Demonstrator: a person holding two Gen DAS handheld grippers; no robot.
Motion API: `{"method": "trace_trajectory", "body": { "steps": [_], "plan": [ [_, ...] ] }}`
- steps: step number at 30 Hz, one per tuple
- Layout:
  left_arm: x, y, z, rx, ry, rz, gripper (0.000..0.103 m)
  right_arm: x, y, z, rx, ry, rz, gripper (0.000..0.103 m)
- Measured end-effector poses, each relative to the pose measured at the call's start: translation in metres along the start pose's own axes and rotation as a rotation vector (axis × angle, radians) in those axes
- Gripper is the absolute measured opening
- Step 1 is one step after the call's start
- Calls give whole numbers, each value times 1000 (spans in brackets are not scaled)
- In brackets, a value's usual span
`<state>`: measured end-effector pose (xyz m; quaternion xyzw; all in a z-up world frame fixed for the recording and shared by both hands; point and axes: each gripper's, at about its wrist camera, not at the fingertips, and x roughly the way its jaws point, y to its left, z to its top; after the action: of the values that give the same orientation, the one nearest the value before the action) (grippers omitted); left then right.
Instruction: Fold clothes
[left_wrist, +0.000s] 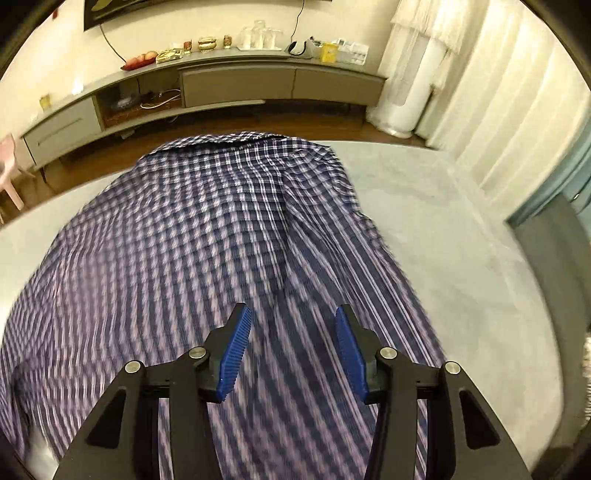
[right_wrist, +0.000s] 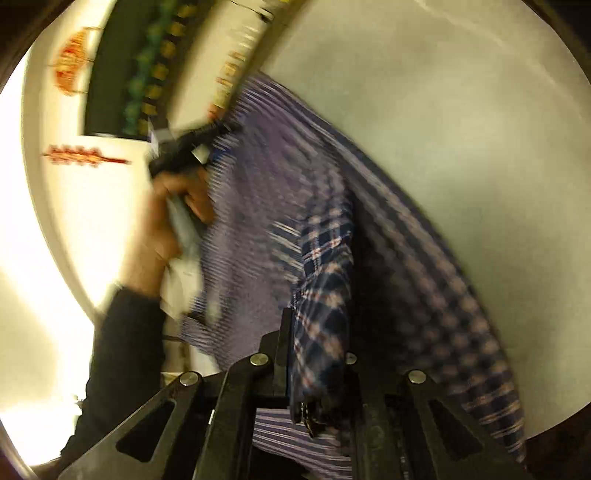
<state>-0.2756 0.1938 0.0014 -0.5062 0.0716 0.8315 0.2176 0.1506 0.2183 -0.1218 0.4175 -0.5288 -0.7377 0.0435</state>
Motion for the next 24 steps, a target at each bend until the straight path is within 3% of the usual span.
{"method": "trace_trajectory", "body": {
  "steps": [3, 7, 9, 13, 15, 17, 19, 21, 24],
  "plan": [
    [31, -3, 13, 23, 28, 78, 49, 5, 4, -1, -57, 17, -44, 12],
    [30, -2, 16, 36, 27, 104, 48, -13, 24, -16, -247, 48, -147, 40],
    [12, -1, 5, 42, -6, 96, 48, -32, 30, -25, -313, 60, -164, 40],
    [-44, -24, -55, 136, -67, -35, 50, -56, 51, -26, -471, -83, -254, 40],
    [-57, -49, -101, 220, -30, -149, 50, -62, 61, -26, -548, -147, -306, 39],
    [-59, -72, -152, 296, 40, -220, 50, -41, 52, -25, -535, -73, -332, 36],
    [-59, -81, -192, 343, 72, -225, 50, -37, 40, -34, -520, -39, -358, 33],
    [-67, -78, -219, 366, 15, -195, 50, -37, 37, -44, -542, -43, -392, 33],
    [-73, -66, -236, 342, -26, -185, 50, -39, 38, -57, -599, -54, -463, 33]
  ]
}}
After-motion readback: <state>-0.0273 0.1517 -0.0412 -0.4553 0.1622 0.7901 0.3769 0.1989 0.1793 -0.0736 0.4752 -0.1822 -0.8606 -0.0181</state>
